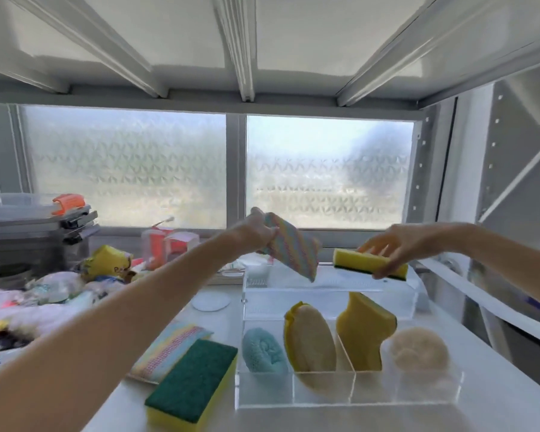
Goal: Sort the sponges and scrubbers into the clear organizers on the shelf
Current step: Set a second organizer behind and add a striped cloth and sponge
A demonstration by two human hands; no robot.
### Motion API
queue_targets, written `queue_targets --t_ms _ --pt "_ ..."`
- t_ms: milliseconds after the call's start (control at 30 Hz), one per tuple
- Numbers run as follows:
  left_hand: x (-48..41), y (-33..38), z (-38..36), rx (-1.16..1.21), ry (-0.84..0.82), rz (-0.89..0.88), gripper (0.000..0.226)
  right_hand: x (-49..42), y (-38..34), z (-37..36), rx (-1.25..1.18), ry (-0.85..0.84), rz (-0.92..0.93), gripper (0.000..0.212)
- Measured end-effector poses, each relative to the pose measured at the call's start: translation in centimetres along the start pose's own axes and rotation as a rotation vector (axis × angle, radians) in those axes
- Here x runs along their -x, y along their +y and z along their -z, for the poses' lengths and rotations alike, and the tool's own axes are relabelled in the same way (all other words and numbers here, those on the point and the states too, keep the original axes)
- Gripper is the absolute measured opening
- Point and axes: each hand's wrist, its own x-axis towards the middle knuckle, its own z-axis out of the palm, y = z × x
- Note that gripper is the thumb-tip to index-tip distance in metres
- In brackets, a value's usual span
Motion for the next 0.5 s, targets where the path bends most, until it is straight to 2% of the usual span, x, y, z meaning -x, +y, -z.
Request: queue_targets --t_ms 100,200,233,300,433,500 --pt "-0.4 -1.4 -2.5 -0.134 -0.024 0.134 0.058 -0.1 0.9 -1.8 -0.041 -0.030 0.006 0.074" --pt "0.2 -3.5 -3.9 -0.488 -0.019 0.153 0.050 -0.9 0.7 -3.9 -0.076 0.008 0.039 0.045" --pt "0.6 -4.0 -3.8 -0.532 -0.029 0.149 0.050 -1.0 0.4 -4.2 -0.064 0.018 0.057 0.040" --pt "1.3 -4.5 -2.1 -0.490 -0.033 0.111 0.052 -0.9 -0.5 -4.2 -0.049 0.088 0.107 0.033" --pt "3.4 -6.1 5.7 -0.466 0.023 0.102 0.052 1.0 -6.5 -2.8 -0.119 0.350 0.313 0.024" --pt "5.5 -8.0 8.9 -0.481 -0.116 0.176 0.050 2.6 -12.2 -3.1 -0.128 0.308 0.462 0.027"
